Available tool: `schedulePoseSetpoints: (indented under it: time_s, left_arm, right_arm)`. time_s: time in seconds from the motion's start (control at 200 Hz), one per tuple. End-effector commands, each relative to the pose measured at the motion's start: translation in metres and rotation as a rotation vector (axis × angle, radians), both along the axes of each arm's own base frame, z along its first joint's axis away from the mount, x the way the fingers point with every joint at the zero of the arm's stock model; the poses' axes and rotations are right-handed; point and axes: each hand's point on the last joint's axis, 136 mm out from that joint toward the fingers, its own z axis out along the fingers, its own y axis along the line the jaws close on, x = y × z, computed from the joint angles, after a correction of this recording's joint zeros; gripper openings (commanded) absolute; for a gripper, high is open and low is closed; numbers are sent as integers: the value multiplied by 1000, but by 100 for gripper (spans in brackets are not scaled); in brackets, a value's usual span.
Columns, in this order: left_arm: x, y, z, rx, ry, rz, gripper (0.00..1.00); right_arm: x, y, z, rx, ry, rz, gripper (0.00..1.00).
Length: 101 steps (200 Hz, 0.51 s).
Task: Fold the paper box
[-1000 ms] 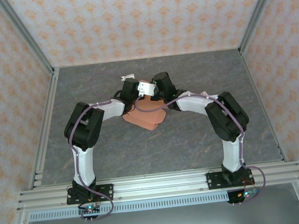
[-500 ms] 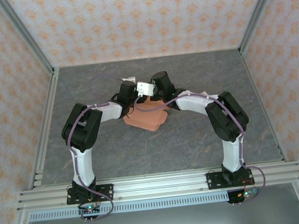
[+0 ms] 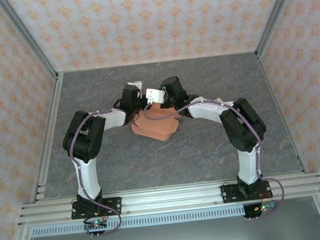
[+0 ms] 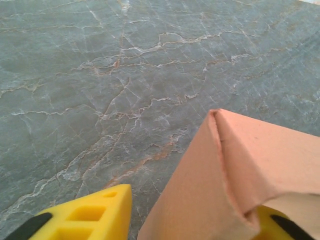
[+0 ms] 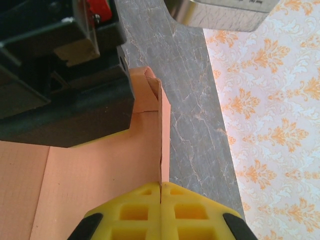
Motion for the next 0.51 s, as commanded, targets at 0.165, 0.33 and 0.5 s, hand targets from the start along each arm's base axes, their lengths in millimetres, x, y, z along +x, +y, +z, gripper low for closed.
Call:
schedulePoseSetpoints:
  time_s: [0.165,0.33,0.5]
  left_arm:
    - [6,-5,27,-9,-65,-34,26]
    - [8,-5,28,-2,-67,-40,22]
    - [7,-2,30,33,-71,-39,16]
  right_arm:
    - [0,7,25,19,-32,19,0]
    - [0,7,24,20,-31,21,0]
    - [0,7,26,23,-30,18,0]
